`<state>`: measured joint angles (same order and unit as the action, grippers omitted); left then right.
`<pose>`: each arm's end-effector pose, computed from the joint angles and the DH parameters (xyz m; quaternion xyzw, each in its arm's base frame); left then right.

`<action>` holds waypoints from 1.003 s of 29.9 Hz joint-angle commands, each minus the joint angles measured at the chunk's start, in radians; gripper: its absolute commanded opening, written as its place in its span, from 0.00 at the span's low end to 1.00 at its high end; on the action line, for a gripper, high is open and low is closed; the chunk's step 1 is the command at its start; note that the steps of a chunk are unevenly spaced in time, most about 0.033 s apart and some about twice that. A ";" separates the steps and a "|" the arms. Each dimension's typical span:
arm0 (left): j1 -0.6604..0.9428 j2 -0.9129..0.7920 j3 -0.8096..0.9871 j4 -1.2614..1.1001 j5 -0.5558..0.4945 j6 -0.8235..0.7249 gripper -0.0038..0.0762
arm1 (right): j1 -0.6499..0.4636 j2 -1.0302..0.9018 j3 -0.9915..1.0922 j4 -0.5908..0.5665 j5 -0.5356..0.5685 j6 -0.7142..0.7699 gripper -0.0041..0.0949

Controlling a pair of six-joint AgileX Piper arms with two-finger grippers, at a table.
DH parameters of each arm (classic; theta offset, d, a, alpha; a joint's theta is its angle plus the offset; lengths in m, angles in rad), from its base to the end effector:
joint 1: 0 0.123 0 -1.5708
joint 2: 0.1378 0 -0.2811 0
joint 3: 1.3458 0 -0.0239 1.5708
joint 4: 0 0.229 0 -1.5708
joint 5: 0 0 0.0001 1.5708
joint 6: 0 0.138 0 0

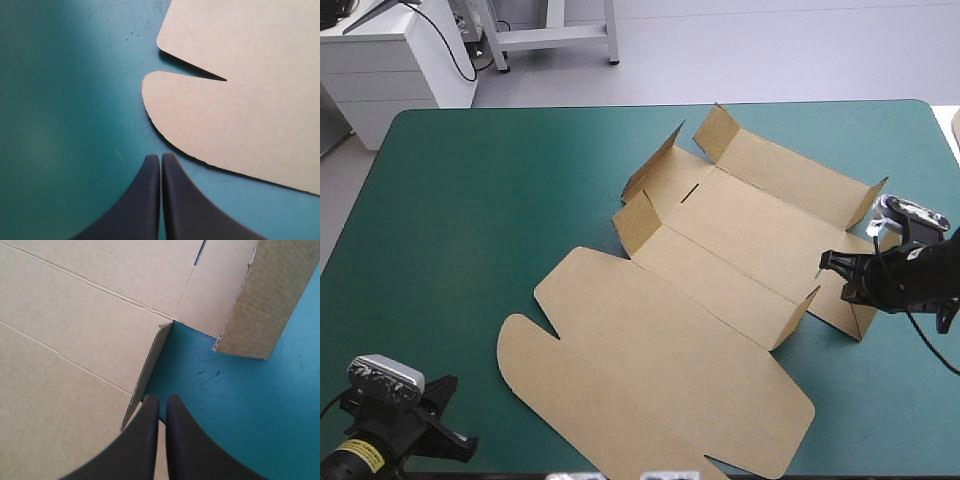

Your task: Fold the box

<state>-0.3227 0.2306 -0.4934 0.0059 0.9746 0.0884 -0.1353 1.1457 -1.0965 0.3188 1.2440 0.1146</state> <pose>0.0539 -0.0173 0.2444 0.1820 0.8713 -0.0504 0.4529 0.2009 0.0140 0.3028 0.1437 0.9605 0.1552 0.1807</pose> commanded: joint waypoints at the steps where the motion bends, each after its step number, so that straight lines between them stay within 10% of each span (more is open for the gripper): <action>1: -0.005 0.013 -0.023 -0.006 -0.068 -0.008 0.04 | 0.002 0.039 -0.032 0.064 -0.001 0.012 0.23; 5: -0.005 0.013 -0.023 -0.006 -0.068 -0.008 0.04 | 0.002 0.092 -0.032 0.109 -0.001 0.032 0.39; 30: -0.005 0.013 -0.023 -0.006 -0.068 -0.008 0.04 | 0.142 0.345 -0.032 0.049 -0.042 0.183 0.39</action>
<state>-0.3227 0.2306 -0.4934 0.0059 0.9746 0.0884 0.0040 1.5124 -1.0965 0.3515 1.1991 0.2984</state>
